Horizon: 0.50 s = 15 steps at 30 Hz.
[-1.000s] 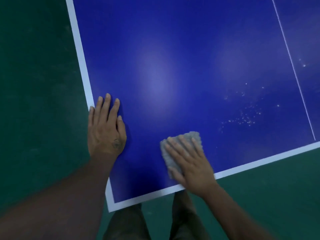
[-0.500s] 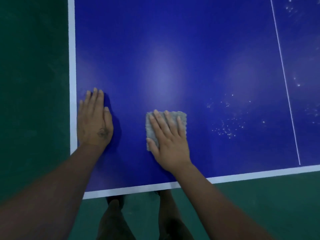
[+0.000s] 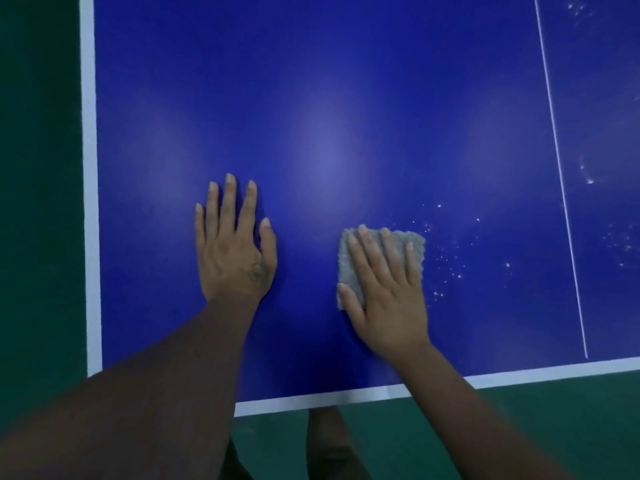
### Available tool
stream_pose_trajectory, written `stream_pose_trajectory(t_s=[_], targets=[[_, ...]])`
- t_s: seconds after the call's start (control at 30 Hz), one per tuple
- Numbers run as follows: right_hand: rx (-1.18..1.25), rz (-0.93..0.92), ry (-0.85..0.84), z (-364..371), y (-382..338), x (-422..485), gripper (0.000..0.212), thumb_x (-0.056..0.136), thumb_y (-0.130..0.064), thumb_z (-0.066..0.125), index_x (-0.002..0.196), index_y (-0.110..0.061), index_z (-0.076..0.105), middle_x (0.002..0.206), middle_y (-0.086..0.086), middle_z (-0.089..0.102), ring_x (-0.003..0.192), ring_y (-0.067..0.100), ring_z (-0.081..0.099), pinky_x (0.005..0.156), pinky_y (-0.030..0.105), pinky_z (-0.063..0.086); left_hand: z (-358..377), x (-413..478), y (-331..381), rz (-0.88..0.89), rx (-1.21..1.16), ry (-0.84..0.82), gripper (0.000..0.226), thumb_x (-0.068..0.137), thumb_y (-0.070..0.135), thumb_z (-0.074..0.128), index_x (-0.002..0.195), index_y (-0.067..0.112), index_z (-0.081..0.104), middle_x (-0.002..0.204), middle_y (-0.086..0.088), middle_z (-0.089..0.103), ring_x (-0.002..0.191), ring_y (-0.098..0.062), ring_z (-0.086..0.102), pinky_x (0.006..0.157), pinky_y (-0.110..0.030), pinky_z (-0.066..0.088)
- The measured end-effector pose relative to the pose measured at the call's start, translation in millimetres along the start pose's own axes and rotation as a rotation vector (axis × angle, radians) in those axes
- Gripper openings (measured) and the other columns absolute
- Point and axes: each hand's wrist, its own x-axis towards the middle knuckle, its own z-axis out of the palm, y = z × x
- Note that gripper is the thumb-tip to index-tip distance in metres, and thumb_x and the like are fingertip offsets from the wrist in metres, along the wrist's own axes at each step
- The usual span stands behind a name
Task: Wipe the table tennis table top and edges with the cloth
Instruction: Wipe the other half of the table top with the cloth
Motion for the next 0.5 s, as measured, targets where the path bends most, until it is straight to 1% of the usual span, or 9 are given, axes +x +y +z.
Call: stream_pose_trajectory(t_s=[0.1, 0.17, 0.3, 0.4, 0.5], targets=[[0.063, -0.035, 0.040, 8.1, -39.4, 43.7, 0.070, 0.110, -0.053, 0.039, 0.170, -0.021, 0.024, 0.178, -0.004, 0.018, 0.166, 0.024, 0.011, 0.131, 0.059, 0.016, -1.0, 0.4, 1.2, -0.015, -0.025, 0.018, 0.057, 0.116, 0.039, 0.025, 0.169, 0.021, 0.034, 0.179, -0.004, 0.024, 0.167, -0.025, 0.013, 0.135, -0.051, 0.012], [0.080, -0.027, 0.072, 10.0, -53.6, 82.6, 0.068, 0.111, -0.052, 0.037, 0.170, -0.020, 0.026, 0.178, -0.003, 0.020, 0.166, 0.024, 0.012, 0.132, 0.057, 0.015, -0.6, 1.3, 0.6, -0.015, -0.040, 0.016, 0.057, 0.116, 0.038, 0.025, 0.169, 0.021, 0.035, 0.178, -0.004, 0.025, 0.167, -0.024, 0.013, 0.136, -0.050, 0.011], [0.057, 0.060, 0.058, 6.6, -40.6, 133.3, 0.070, 0.110, -0.056, 0.031, 0.171, -0.022, 0.021, 0.178, -0.004, 0.016, 0.166, 0.023, 0.009, 0.133, 0.055, 0.010, 3.0, 0.5, -1.4, -0.012, -0.025, 0.037, 0.055, 0.115, 0.036, 0.031, 0.168, 0.022, 0.036, 0.178, -0.003, 0.025, 0.167, -0.023, 0.014, 0.136, -0.048, 0.009], [0.040, 0.151, 0.094, 1.0, -9.3, 118.3, 0.069, 0.112, -0.055, 0.031, 0.171, -0.021, 0.021, 0.178, -0.004, 0.018, 0.166, 0.024, 0.010, 0.132, 0.056, 0.011, 2.9, 0.5, -2.2, -0.008, -0.026, 0.042, 0.055, 0.115, 0.035, 0.034, 0.169, 0.022, 0.035, 0.179, -0.002, 0.024, 0.168, -0.023, 0.013, 0.136, -0.049, 0.011], [0.026, 0.277, 0.117, -6.0, 23.1, 69.3, 0.069, 0.112, -0.052, 0.037, 0.170, -0.019, 0.022, 0.178, -0.003, 0.019, 0.166, 0.026, 0.010, 0.132, 0.058, 0.013, 1.2, 0.5, -2.3, -0.010, -0.033, 0.052, 0.055, 0.115, 0.034, 0.035, 0.168, 0.020, 0.037, 0.178, -0.003, 0.025, 0.167, -0.024, 0.014, 0.136, -0.050, 0.012]])
